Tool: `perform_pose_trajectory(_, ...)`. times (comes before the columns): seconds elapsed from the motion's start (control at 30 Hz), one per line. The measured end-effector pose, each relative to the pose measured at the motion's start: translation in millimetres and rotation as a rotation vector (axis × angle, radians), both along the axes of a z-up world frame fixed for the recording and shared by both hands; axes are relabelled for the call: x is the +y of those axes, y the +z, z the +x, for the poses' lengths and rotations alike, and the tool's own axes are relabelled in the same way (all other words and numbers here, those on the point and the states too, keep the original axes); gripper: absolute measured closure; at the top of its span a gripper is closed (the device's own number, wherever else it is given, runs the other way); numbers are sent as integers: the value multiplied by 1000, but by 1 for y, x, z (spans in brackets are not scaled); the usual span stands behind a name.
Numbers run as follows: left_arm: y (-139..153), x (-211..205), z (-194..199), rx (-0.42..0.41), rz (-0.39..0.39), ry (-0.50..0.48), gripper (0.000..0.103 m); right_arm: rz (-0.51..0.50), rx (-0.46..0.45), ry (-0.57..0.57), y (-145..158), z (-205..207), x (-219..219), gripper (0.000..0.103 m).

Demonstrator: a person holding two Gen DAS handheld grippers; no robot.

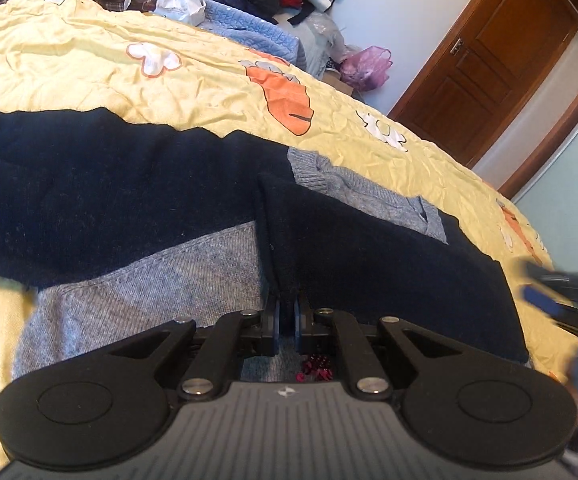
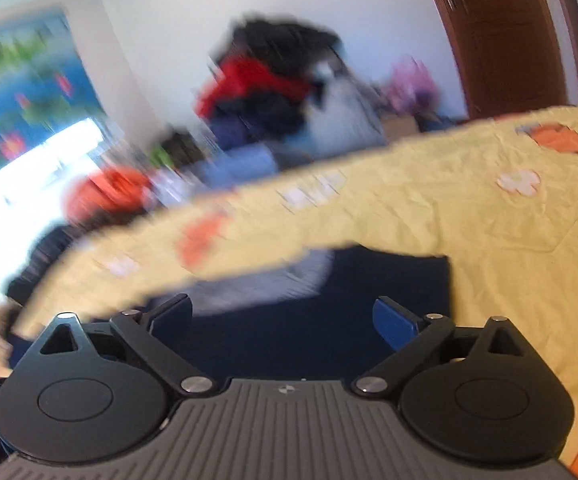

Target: Fold small clothes

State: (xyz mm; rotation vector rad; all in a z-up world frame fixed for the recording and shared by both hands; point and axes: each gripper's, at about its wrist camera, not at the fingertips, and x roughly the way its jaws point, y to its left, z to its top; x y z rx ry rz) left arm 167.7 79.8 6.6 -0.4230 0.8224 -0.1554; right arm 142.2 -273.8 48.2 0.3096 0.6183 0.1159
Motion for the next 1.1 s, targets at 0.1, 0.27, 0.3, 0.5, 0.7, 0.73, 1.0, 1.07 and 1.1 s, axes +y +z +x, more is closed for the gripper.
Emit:
perform_pose_trajectory(0.1, 1, 6, -3, 4, -21, 2, 96, -123, 129, -17, -32, 36, -1, 17)
perform_pose_trajectory(0.27, 35, 10, -29, -118, 38, 6, 95, -327, 74, 70, -51, 27, 26, 0)
perform_pose_trajectory(0.3, 43, 11, -31, -157, 22, 1, 95, -349, 69, 71, -50, 25, 31, 0)
perform_pose_trajectory(0.5, 39, -14, 22, -150, 32, -35, 95, -335, 69, 61, -45, 28, 28, 0)
perform_pose_trajectory(0.7, -8, -13, 50, -98, -3, -4, 94, -331, 68, 62, -45, 28, 27, 0)
perform_pose_trajectory(0.73, -9, -8, 50, -88, -34, 1, 94, -332, 68, 62, -45, 29, 28, 0)
perform_pose_trajectory(1.0, 21, 60, -22, -205, -86, 124, 78, -323, 61, 61, -45, 27, 26, 0)
perform_pose_trajectory(1.07, 23, 104, -44, -238, -93, 277, 49, -318, 59, 61, -44, 26, 26, 0)
perform_pose_trajectory(1.1, 23, 129, -53, -255, -100, 383, 29, -313, 58, 61, -44, 26, 26, 0)
